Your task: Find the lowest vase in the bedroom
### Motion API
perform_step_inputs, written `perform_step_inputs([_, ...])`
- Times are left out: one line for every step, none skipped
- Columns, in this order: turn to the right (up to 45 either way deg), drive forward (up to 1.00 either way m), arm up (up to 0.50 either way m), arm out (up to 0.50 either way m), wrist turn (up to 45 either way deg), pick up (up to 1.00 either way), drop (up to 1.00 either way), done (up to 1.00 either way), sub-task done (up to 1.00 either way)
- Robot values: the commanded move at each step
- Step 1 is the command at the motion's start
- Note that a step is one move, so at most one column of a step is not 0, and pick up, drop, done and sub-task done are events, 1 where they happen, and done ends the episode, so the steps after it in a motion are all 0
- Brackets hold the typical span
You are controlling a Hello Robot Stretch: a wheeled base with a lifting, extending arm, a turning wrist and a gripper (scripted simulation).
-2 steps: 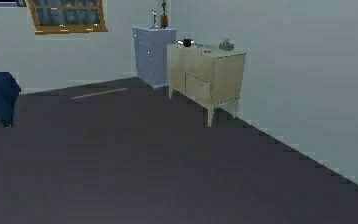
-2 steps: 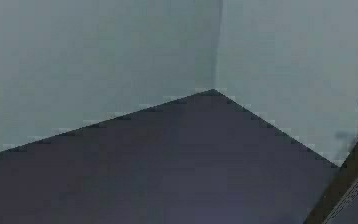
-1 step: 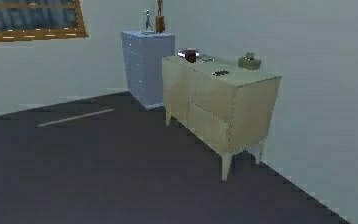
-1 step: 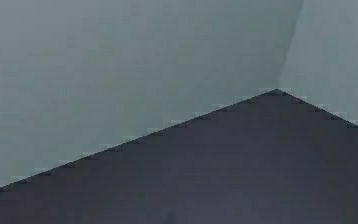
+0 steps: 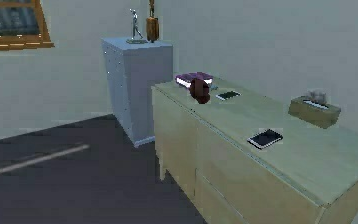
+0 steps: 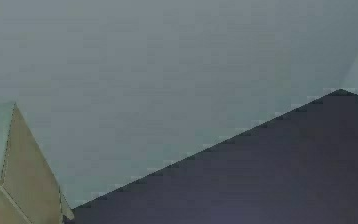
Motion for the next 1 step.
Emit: perform_step_inputs([0.0,0.25,0.00,0.00,0.0,0.00,0.00,0.00,0.00])
